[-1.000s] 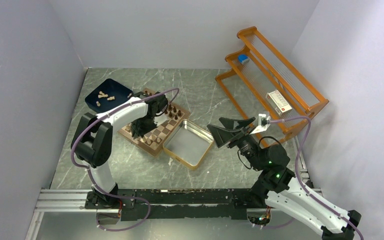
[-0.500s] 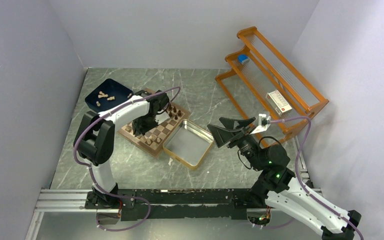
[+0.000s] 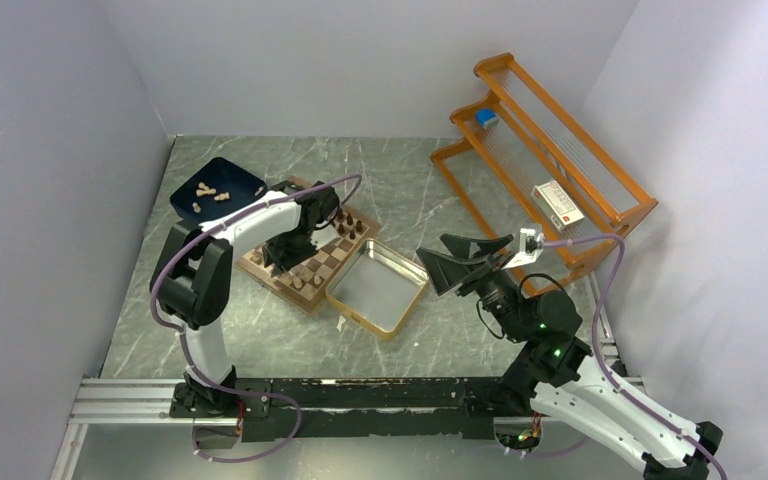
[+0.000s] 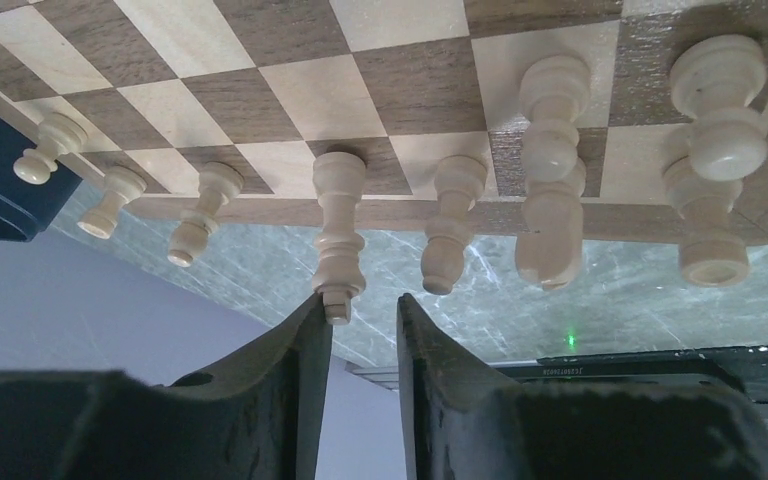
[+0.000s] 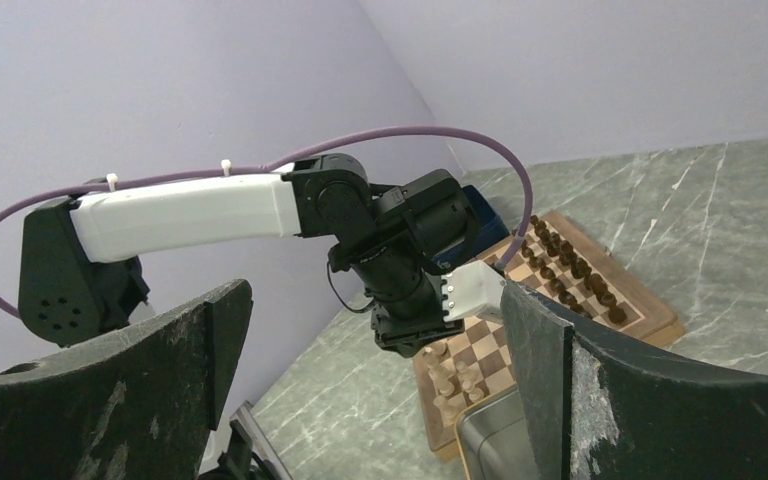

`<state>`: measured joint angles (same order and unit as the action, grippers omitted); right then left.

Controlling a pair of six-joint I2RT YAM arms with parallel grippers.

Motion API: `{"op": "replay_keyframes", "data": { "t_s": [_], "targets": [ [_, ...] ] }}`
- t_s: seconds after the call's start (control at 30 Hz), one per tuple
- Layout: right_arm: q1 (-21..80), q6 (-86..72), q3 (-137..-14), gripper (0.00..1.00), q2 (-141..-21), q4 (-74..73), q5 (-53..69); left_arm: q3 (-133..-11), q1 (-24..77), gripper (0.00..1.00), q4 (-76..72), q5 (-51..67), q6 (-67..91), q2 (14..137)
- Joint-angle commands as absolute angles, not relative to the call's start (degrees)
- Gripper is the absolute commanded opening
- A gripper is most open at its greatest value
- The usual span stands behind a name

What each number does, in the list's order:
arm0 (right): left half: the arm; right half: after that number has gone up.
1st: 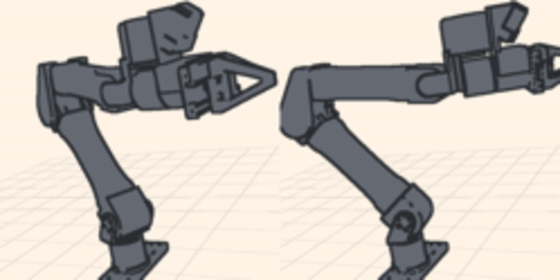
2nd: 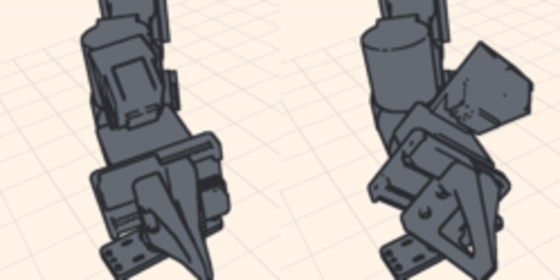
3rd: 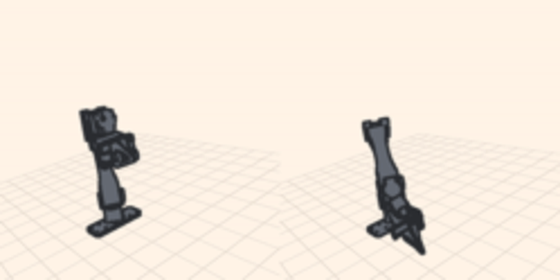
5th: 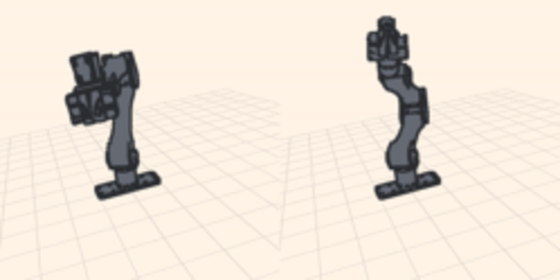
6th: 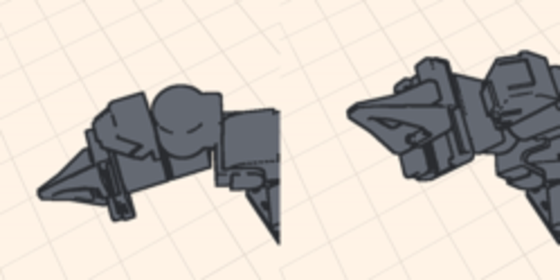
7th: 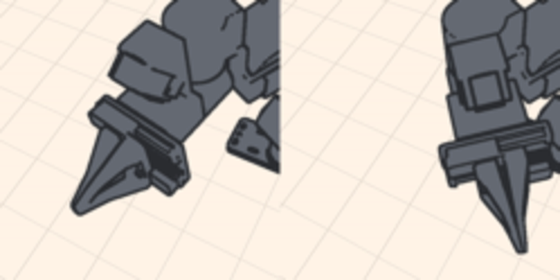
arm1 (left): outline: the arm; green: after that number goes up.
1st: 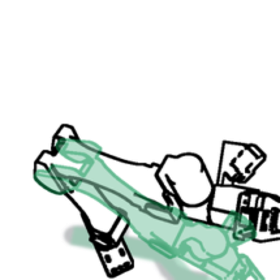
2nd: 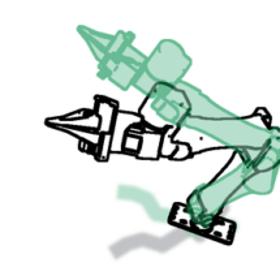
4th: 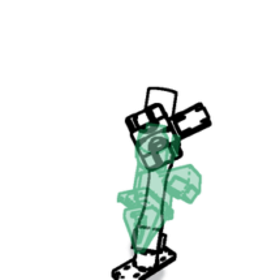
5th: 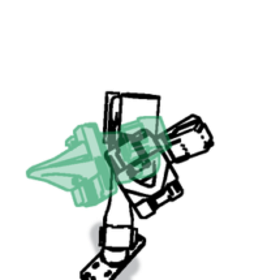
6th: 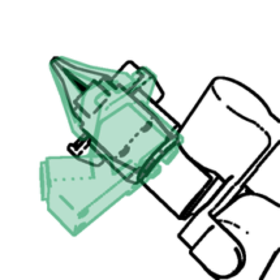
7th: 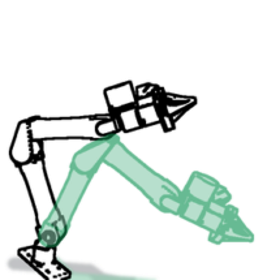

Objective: Set up the chess pieces on the board
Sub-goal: Place the chess piece on the chessboard.

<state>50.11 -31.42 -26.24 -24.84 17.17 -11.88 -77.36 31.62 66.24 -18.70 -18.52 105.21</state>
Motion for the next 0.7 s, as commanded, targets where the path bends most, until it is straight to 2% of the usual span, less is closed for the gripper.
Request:
{"op": "replay_keyframes", "data": {
  "t_s": [0.0,0.3,0.67],
  "targets": [
    [50.34,-30.80,-26.33,1.00,-23.91,17.19,-12.74,-79.02,31.92,0.35,66.07,-19.80,-18.63,105.92],
    [50.30,-31.03,-26.33,1.00,-24.11,17.04,-12.70,-79.63,32.04,0.33,65.84,-19.10,-18.86,105.86],
    [50.33,-31.27,-26.48,1.00,-24.81,16.99,-12.22,-81.42,32.56,0.39,64.28,-17.58,-17.30,102.61]
  ]
}}
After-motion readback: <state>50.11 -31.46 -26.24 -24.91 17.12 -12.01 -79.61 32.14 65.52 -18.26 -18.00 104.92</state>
